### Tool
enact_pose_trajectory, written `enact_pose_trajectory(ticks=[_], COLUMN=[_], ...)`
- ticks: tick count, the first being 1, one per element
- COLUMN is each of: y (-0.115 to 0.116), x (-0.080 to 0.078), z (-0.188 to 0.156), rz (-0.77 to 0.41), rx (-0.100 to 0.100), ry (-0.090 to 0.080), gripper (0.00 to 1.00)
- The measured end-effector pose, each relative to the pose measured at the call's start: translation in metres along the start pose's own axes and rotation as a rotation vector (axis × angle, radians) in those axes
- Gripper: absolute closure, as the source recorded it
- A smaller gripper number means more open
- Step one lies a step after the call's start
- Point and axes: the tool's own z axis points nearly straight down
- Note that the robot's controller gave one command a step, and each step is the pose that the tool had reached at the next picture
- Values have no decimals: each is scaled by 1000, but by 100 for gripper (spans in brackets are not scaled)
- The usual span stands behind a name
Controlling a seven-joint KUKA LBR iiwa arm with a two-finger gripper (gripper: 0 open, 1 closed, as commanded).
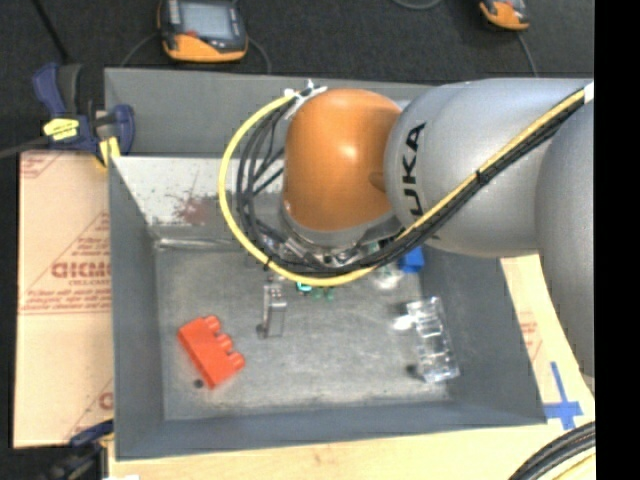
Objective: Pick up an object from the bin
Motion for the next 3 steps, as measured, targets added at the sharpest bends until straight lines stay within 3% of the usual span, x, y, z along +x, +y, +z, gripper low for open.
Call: enact_pose_trajectory(ticks=[1, 2, 3], y=[39, 51, 52], x=[3, -1, -6], z=[62, 133, 127], rz=[-333, -396, -389], rx=[1, 1, -3], ry=[-3, 0, -21], gripper=[0, 0, 100])
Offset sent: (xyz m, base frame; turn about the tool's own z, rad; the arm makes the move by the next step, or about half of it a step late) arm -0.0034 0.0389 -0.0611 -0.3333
